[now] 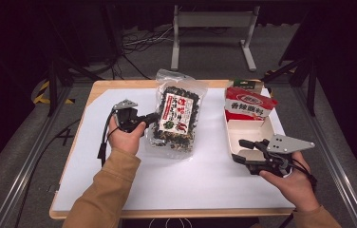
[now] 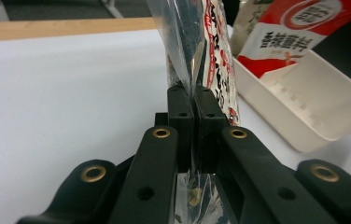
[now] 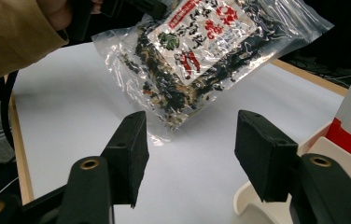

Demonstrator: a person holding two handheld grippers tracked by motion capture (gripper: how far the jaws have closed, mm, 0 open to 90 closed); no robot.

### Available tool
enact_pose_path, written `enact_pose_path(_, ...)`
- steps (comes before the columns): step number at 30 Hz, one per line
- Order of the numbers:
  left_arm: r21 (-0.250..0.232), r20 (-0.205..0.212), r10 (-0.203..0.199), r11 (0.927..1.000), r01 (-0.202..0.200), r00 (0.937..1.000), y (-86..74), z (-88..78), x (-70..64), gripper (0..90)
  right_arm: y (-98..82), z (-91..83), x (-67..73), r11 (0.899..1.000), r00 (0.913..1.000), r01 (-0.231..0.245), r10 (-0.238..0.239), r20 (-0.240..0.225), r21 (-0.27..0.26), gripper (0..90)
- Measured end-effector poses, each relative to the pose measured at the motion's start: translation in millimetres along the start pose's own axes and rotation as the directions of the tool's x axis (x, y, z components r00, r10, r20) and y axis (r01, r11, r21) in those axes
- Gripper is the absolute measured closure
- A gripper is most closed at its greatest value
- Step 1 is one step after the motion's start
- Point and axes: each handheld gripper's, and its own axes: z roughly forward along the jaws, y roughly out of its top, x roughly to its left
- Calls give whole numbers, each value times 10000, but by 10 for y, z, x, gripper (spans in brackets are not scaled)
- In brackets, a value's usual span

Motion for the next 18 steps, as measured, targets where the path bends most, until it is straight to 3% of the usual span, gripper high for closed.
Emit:
enact_pose_path(8,-704,469,924,9935,-890,9946,-30,-280,-185,879,102,122,-44,9984,9985,-535,536,-73,184,402)
enact_pose_path(10,-826,518,946,9925,-901,9942,-40,-311,-214,880,113,141,-50,9979,9981,-613,614,-74,213,399)
enact_pose_path(13,-1157,838,1245,9867,-1145,9887,-62,-404,-277,880,146,193,-75,9958,9959,-890,893,-109,195,386)
enact_pose_path(18,-1657,1747,1280,9812,-990,9763,-124,-483,-345,878,212,253,-136,9883,9883,-1522,1523,1,-69,368)
